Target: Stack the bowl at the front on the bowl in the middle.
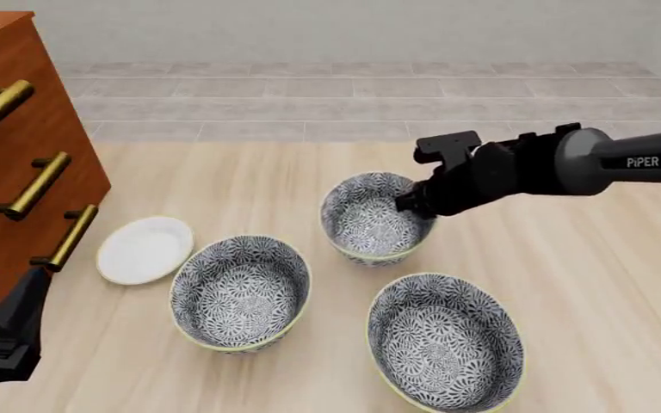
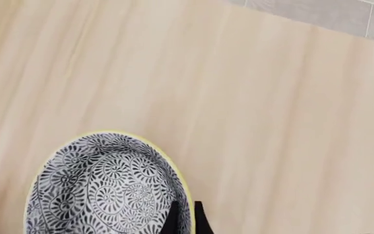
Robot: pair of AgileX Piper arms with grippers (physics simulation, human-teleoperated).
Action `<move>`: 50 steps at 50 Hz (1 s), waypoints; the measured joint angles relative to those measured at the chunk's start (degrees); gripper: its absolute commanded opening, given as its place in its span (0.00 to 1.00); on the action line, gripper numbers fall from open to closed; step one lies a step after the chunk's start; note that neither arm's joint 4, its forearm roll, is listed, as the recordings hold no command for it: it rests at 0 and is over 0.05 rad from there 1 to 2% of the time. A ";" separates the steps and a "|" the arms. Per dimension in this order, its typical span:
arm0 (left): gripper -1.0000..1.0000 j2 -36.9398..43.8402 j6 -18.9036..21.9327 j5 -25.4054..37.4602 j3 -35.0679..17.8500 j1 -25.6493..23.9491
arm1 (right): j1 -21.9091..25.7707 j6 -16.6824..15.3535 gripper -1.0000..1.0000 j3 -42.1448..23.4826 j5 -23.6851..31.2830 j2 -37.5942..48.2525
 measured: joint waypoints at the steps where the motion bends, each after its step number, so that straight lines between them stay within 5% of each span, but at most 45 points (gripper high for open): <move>1: 1.00 0.03 0.00 -0.02 0.00 -0.01 | -0.13 -0.04 0.00 -0.09 0.06 -0.21; 22: 1.00 0.31 -0.25 -0.21 0.00 -0.21 | -1.76 1.20 0.00 -3.21 3.72 -6.93; 50: 1.00 -0.35 -0.43 0.40 0.00 -0.56 | 2.08 4.40 0.00 -5.54 8.86 -16.60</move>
